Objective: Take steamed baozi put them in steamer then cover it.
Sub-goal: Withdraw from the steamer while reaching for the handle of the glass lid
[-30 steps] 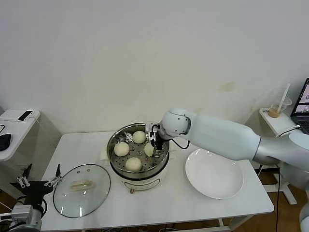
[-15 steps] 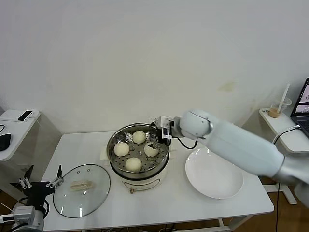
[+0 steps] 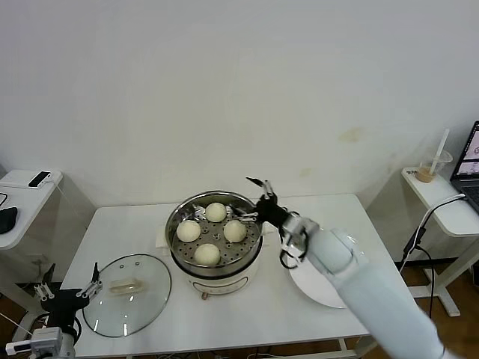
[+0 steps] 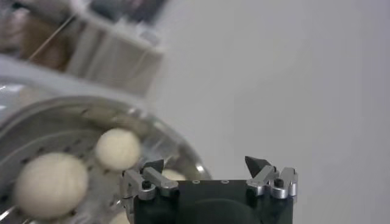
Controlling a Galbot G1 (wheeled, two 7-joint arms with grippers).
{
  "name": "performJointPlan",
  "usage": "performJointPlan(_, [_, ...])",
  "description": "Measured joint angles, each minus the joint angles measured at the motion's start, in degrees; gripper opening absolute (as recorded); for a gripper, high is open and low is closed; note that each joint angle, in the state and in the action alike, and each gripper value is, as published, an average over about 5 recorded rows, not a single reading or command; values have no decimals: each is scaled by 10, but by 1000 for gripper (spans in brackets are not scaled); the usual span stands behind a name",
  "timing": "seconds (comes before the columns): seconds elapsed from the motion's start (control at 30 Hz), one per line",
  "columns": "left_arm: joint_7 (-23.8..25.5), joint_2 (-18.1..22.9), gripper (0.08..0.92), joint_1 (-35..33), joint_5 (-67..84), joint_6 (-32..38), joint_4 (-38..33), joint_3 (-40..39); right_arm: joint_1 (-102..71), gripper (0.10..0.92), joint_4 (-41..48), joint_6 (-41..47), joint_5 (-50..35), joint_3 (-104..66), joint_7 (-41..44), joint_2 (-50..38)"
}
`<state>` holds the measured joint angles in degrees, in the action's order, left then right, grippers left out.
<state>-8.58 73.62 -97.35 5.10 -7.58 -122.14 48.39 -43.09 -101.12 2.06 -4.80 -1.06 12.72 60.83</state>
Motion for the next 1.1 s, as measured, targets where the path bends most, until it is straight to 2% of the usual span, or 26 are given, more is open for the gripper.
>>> performJointPlan(0.23, [0, -3, 823, 1, -93, 26, 34, -2, -169, 823, -32, -91, 18, -179, -32, 77])
performJointPlan(0.5, [-4, -17, 823, -19, -337, 71, 82, 24, -297, 823, -55, -133, 27, -319, -60, 131])
performJointPlan(0.77, [-6, -16, 823, -28, -572, 107, 119, 28, -368, 823, -63, -160, 39, -386, -79, 162])
performJointPlan(1.1, [0, -24, 823, -10, -697, 123, 150, -2, -412, 823, -59, -179, 54, -421, -94, 184])
